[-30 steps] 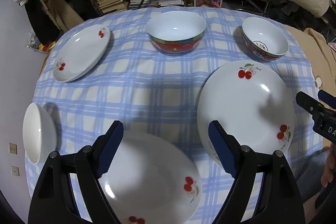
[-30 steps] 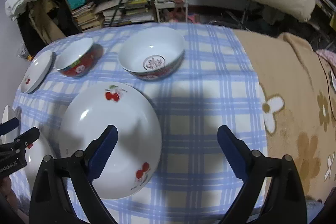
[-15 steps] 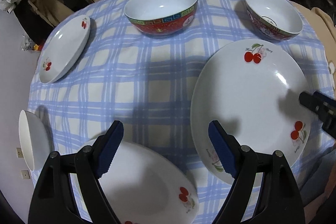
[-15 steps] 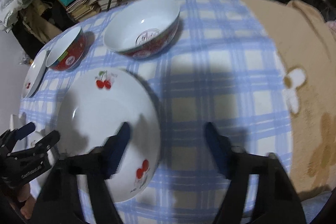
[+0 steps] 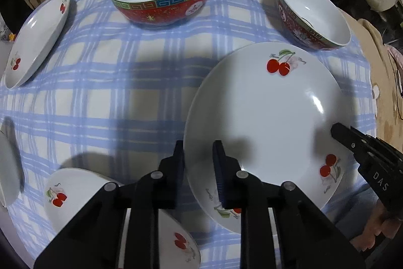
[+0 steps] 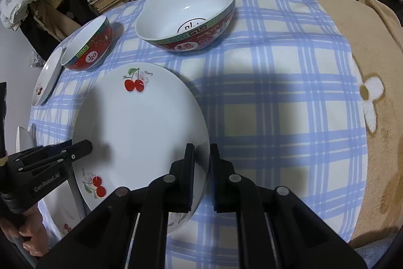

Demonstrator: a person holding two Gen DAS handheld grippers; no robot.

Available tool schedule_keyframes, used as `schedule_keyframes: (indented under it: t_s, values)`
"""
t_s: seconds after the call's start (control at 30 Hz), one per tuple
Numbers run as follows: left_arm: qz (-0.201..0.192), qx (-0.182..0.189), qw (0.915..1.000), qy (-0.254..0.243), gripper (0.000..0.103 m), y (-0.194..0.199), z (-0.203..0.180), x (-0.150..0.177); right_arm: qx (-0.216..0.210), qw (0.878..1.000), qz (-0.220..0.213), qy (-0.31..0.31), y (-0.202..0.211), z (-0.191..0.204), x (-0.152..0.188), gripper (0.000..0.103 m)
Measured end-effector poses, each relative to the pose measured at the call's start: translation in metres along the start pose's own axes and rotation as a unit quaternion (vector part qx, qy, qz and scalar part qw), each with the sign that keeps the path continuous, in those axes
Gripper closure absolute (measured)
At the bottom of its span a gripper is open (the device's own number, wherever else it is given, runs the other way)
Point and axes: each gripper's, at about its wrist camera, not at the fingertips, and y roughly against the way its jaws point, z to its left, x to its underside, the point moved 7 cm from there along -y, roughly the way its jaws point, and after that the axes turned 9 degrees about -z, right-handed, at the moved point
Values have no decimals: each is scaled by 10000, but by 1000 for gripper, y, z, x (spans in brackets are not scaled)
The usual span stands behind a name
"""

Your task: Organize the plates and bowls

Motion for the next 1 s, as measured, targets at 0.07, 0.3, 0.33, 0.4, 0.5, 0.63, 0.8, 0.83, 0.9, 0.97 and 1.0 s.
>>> schedule_keyframes:
  t_s: [0.07,0.3,0.33,0.4,0.5,0.63,0.8,0.83,0.9,0.97,1.0]
  values:
    - [28,-34,10000,-65,82,1,0,0,-60,9999,-93,3,3,1,-2,91]
    - [-115,-63,9998,-116,82,20,0,5,56,9995,-249,210,9,8,-5,90]
    - [-134,-26,9999,-87,82,24,3,5,24,9994,-272,225,11,10,-5,90]
    - [-177,28,9998,-54,82,32,8,6,-63,9992,-297,253,14,13,-5,90]
    - [-236,55,9997,60,82,43,18,7,-179,9989,-322,293,20,19,-3,90]
    - [-330,53,9992,205,82,61,26,11,-318,9978,-400,416,31,32,1,90]
    - [-467,-6,9985,289,82,83,36,22,-528,9958,-525,533,45,50,7,90]
    - [-489,-36,9983,299,82,87,39,26,-564,9955,-544,540,47,53,8,90]
    - [-502,-61,9982,329,82,88,47,28,-608,9942,-601,647,52,63,10,90]
    - [-495,-86,9980,383,82,90,55,34,-637,9933,-665,704,56,71,11,90]
    - [-501,-108,9978,425,82,92,59,38,-689,9924,-727,708,59,76,11,90]
